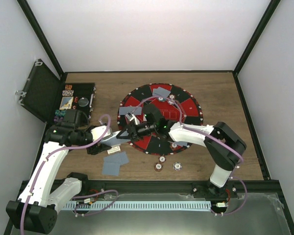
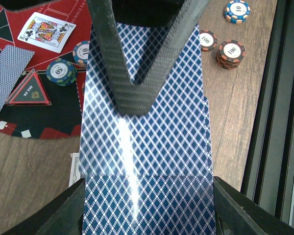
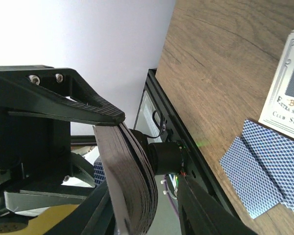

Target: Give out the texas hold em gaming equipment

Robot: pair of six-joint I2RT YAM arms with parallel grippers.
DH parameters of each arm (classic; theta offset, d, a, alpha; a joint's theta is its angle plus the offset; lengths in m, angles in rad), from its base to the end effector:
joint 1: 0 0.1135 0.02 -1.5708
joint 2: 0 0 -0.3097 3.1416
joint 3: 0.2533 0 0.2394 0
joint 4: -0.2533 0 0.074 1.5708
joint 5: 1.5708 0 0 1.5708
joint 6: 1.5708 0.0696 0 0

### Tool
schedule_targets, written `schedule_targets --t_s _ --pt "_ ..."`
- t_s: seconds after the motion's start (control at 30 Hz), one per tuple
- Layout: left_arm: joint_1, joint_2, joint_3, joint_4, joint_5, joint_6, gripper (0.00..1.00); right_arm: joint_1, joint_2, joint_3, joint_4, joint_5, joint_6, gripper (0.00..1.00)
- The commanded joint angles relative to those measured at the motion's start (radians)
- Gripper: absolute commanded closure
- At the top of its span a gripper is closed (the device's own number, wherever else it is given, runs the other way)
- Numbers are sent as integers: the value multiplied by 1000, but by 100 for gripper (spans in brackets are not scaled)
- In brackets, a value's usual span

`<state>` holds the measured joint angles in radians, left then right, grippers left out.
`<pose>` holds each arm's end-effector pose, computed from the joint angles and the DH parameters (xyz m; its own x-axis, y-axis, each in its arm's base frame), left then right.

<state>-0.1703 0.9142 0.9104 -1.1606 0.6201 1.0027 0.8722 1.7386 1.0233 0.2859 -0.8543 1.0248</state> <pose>0.1061 -0.0593 0.2979 -0.1800 0.7270 -0.6626 0.9591 0.2793 0.0460 0.2138 0.3361 0.2623 -0.9457 -0.2533 -0.2038 -0.2613 0.2191 0.9401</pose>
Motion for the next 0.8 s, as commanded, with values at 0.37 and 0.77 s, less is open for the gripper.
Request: schedule_targets --t_s 0.37,0.77 --pt "0 -19 7 3 60 15 96 -83 -155 -25 -190 95 -69 98" --pt "0 -14 9 3 61 13 96 -251 -101 336 -784 450 -568 99"
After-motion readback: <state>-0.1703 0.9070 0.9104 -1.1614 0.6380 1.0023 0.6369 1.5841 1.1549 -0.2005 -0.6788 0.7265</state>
